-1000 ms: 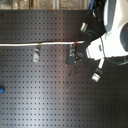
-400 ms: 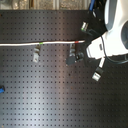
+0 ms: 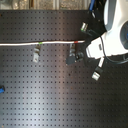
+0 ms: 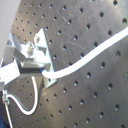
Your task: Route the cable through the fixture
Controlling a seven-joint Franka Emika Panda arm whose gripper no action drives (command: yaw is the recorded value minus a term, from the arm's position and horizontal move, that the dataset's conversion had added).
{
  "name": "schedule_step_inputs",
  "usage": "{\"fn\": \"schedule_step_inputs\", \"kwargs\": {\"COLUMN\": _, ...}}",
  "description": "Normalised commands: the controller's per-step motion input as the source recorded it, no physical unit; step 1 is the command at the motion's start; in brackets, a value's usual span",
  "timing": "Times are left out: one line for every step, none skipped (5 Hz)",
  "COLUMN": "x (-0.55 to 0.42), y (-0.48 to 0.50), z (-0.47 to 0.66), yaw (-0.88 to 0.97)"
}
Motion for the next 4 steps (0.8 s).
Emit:
{"fn": "schedule_step_inputs", "kwargs": {"x": 0.01, "y": -0.019, "z": 0.27, "yaw": -0.07}}
{"fn": "schedule_step_inputs", "kwargs": {"x": -0.01, "y": 0.045, "z": 0.33, "yaw": -0.11}}
{"fn": "schedule_step_inputs", "kwargs": {"x": -0.094, "y": 0.267, "z": 0.37, "yaw": -0.12}}
{"fn": "schedule_step_inputs", "kwargs": {"x": -0.123, "y": 0.347, "z": 0.44, "yaw": -0.07}}
